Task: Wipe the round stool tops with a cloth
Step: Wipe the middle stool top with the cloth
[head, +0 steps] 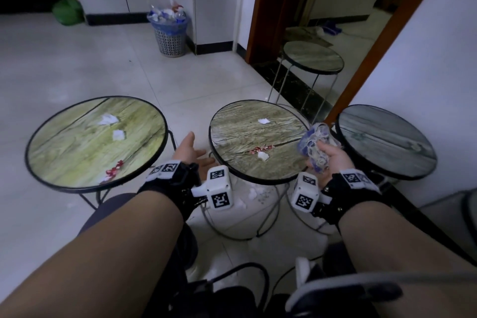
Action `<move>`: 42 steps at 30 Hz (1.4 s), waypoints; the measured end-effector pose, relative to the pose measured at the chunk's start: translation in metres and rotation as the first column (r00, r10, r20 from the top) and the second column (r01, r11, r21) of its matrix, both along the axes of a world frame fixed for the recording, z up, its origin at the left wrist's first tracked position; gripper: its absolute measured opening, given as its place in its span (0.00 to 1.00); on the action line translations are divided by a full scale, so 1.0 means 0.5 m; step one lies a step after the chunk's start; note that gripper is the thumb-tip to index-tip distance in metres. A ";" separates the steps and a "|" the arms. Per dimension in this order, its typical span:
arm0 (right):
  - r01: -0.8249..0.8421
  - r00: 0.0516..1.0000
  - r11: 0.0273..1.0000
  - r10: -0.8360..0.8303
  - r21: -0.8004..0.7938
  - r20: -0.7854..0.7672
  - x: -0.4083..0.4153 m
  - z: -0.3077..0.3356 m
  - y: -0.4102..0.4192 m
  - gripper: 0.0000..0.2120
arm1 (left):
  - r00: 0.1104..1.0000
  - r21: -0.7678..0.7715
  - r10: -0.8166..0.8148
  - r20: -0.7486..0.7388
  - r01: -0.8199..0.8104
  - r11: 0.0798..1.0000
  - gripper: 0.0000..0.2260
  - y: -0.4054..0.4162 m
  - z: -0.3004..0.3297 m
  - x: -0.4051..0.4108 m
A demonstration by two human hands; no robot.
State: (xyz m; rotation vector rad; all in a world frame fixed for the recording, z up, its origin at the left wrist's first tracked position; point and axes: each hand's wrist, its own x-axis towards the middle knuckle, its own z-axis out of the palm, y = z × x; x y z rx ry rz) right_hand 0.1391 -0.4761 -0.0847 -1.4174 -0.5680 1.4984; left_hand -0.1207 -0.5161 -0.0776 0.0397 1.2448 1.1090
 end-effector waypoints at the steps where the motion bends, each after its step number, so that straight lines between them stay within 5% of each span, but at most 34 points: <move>1: -0.001 0.999 1.000 0.001 0.001 0.048 0.003 0.018 -0.007 0.09 | 1.000 0.011 0.005 -0.005 -0.005 1.000 0.33 -0.012 0.005 -0.004; 6: -0.187 0.912 0.979 0.204 -0.080 0.356 0.002 0.104 -0.009 0.26 | 0.998 0.080 -0.010 -0.068 0.015 0.997 0.29 -0.044 0.038 -0.016; 10: -0.398 0.524 0.900 0.383 -0.179 0.761 -0.045 0.158 -0.025 0.28 | 0.994 0.146 -0.006 -0.105 0.022 0.989 0.26 -0.034 0.055 -0.017; 19: -0.502 0.132 0.804 0.435 -0.318 0.891 -0.116 0.093 -0.001 0.21 | 0.988 0.097 -0.027 -0.152 0.042 0.994 0.24 0.036 -0.027 -0.030; 31: -0.532 0.036 0.741 0.504 -0.410 0.863 -0.173 0.030 0.033 0.14 | 0.989 0.031 -0.119 -0.088 0.122 0.992 0.25 0.091 -0.034 -0.055; 37: -0.663 0.133 0.633 0.625 -0.399 0.769 -0.160 0.030 -0.006 0.17 | 0.993 0.049 -0.096 -0.064 0.099 0.994 0.25 0.087 -0.020 -0.052; 42: -0.581 0.407 0.772 0.550 -0.259 0.729 -0.138 0.067 -0.003 0.14 | 0.987 0.094 -0.063 -0.150 0.077 0.993 0.22 0.072 -0.019 -0.064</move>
